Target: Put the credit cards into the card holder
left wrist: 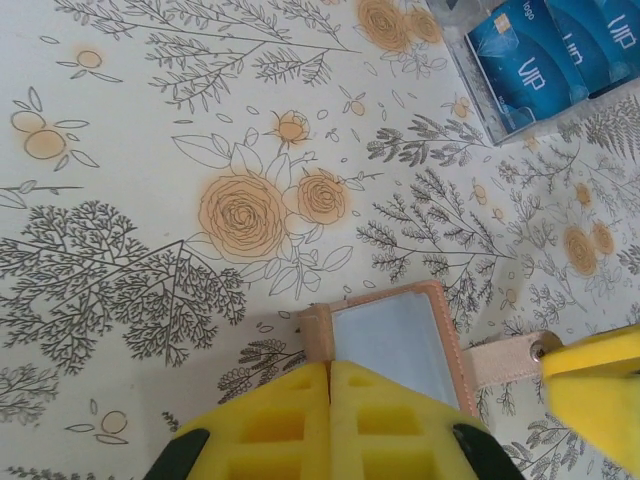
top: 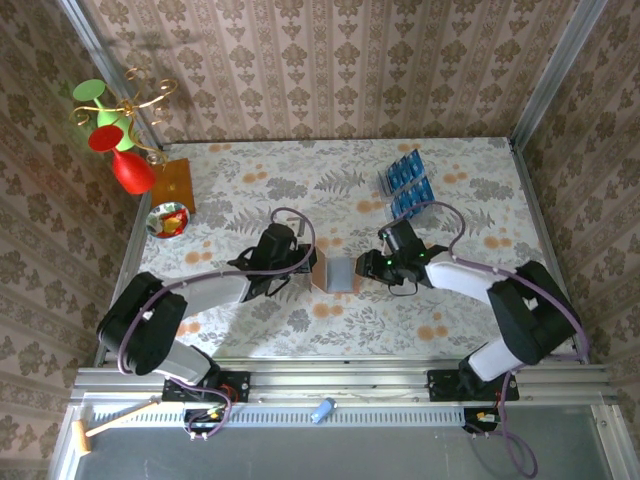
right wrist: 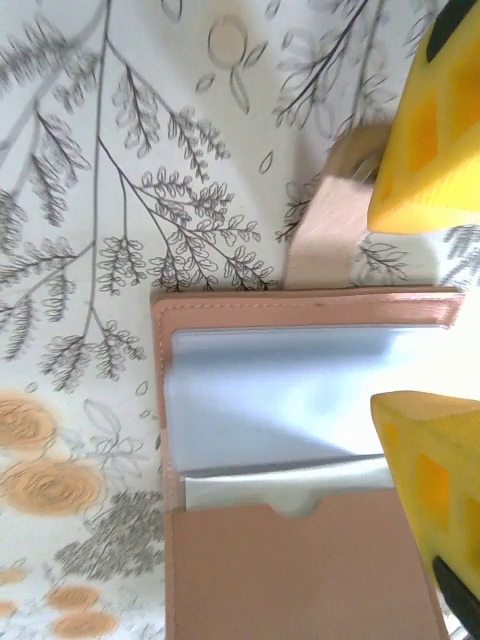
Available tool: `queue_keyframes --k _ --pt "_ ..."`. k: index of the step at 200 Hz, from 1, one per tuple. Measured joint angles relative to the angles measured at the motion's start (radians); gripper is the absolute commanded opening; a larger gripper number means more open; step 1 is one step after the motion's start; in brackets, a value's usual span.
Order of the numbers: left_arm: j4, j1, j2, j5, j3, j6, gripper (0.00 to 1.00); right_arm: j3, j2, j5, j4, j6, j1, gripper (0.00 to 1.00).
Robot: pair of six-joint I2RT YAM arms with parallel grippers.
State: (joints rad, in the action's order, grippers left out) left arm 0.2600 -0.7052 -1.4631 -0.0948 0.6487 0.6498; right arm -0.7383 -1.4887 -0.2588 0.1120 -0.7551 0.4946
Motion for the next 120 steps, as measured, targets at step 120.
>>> queue_keyframes --k 120 --pt "-0.008 0.016 0.020 0.014 -0.035 -0.024 0.00 -0.163 -0.088 -0.014 0.017 -0.007 0.105 0.35"
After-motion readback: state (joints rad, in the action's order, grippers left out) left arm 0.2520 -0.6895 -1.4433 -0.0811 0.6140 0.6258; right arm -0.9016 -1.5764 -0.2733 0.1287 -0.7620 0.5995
